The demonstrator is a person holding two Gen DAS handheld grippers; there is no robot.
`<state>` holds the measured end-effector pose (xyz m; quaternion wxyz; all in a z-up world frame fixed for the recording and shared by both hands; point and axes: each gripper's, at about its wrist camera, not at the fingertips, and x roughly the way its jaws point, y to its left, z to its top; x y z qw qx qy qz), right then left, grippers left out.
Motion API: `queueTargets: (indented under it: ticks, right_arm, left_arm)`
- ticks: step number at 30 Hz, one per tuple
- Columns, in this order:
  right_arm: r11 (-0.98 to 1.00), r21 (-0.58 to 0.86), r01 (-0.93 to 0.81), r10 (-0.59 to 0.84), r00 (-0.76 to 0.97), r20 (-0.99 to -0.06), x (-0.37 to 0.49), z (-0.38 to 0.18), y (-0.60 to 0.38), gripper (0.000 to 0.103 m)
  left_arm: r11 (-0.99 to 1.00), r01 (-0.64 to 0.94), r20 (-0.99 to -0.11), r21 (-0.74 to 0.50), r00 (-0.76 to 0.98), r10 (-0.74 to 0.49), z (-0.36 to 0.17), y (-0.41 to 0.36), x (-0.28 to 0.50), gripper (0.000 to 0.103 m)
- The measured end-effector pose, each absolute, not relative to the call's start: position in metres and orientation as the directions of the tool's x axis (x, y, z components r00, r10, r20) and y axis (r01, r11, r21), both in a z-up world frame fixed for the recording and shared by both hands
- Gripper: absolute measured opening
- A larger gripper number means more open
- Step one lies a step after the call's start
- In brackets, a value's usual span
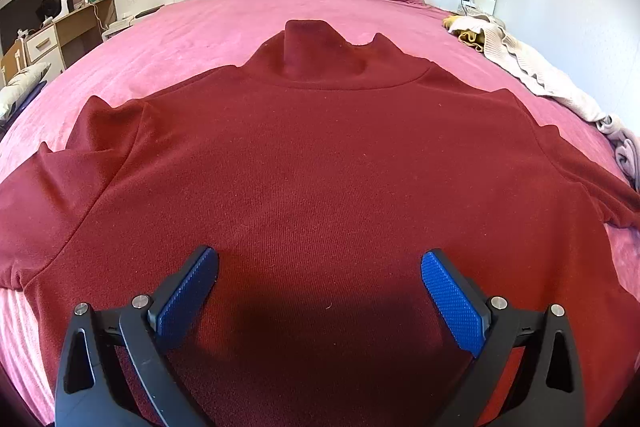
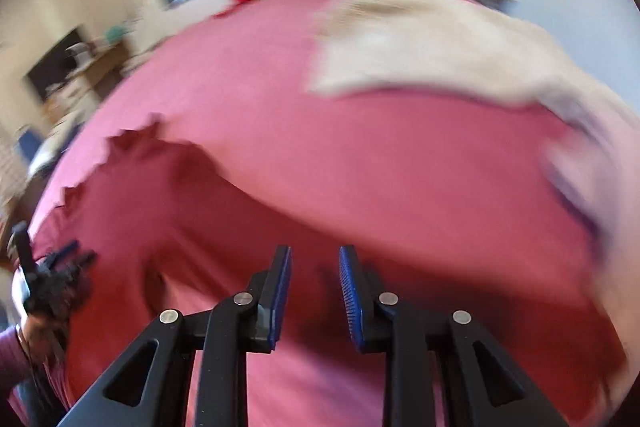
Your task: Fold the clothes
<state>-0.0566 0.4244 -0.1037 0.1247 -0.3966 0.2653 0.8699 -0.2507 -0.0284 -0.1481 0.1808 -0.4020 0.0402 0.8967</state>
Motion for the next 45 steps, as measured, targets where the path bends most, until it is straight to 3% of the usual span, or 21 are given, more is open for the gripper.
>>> queueTargets:
  ticks: [6, 11, 13, 15, 18, 25, 27, 32, 34, 36, 38, 40, 42, 45]
  right_arm:
    - [-0.499, 0.534, -0.682, 0.067, -0.645, -0.761, 0.063, -0.139, 0.486, 0.027]
    - [-0.173, 0.607, -0.776, 0.113, -0.628, -0.77, 0.153, -0.165, 0.534, 0.029]
    - [-0.178, 0.626, -0.759, 0.149, -0.65, -0.745, 0.143, -0.164, 0.534, 0.029]
    - [-0.236, 0.608, -0.758, 0.16, -0.648, -0.745, 0.126, -0.158, 0.532, 0.013]
    - [-0.298, 0.575, -0.762, 0.168, -0.635, -0.754, 0.105, -0.143, 0.526, 0.008]
    - [-0.333, 0.574, -0.748, 0.31, -0.662, -0.682, 0.121, -0.087, 0.518, 0.007]
    - [-0.326, 0.54, -0.776, 0.324, -0.628, -0.707, 0.134, -0.086, 0.52, 0.007]
    - [-0.426, 0.314, -0.849, 0.169, -0.416, -0.894, 0.138, -0.135, 0.531, 0.019]
    - [-0.468, 0.19, -0.863, 0.263, -0.342, -0.902, 0.126, -0.125, 0.521, 0.022]
    - [-0.502, 0.119, -0.857, 0.39, -0.347, -0.853, 0.111, -0.101, 0.51, 0.024]
    - [-0.61, 0.112, -0.785, 0.402, -0.428, -0.809, 0.078, -0.083, 0.504, 0.029]
    - [-0.755, 0.106, -0.648, 0.292, -0.477, -0.829, 0.023, -0.084, 0.505, 0.028]
    - [-0.845, 0.069, -0.531, 0.196, -0.427, -0.883, -0.023, -0.1, 0.509, 0.028]
    - [-0.92, -0.08, -0.383, 0.18, -0.233, -0.956, -0.069, -0.14, 0.508, 0.028]
  left_arm:
    - [-0.935, -0.348, -0.745, -0.064, -0.607, 0.277, -0.146, -0.028, -0.247, 0.102]
    - [-0.938, -0.339, -0.757, -0.076, -0.592, 0.276, -0.145, -0.03, -0.243, 0.102]
    - [-0.938, -0.337, -0.757, -0.075, -0.594, 0.274, -0.146, -0.031, -0.242, 0.102]
    - [-0.939, -0.337, -0.757, -0.069, -0.595, 0.269, -0.147, -0.03, -0.241, 0.102]
    - [-0.939, -0.337, -0.757, -0.069, -0.595, 0.27, -0.147, -0.03, -0.241, 0.102]
    - [-0.937, -0.338, -0.751, -0.091, -0.594, 0.288, -0.147, -0.034, -0.24, 0.103]
    - [-0.936, -0.339, -0.749, -0.096, -0.595, 0.292, -0.148, -0.034, -0.24, 0.103]
    - [-0.934, -0.34, -0.748, -0.106, -0.592, 0.3, -0.149, -0.036, -0.239, 0.103]
    - [-0.933, -0.341, -0.745, -0.113, -0.592, 0.307, -0.149, -0.037, -0.239, 0.103]
    - [-0.932, -0.341, -0.744, -0.12, -0.59, 0.312, -0.149, -0.038, -0.239, 0.103]
    - [-0.933, -0.341, -0.746, -0.118, -0.589, 0.31, -0.15, -0.038, -0.24, 0.103]
    - [-0.933, -0.341, -0.748, -0.113, -0.589, 0.306, -0.15, -0.037, -0.24, 0.103]
    - [-0.933, -0.342, -0.748, -0.113, -0.589, 0.306, -0.15, -0.037, -0.24, 0.103]
    - [-0.932, -0.342, -0.746, -0.119, -0.589, 0.311, -0.15, -0.038, -0.24, 0.103]
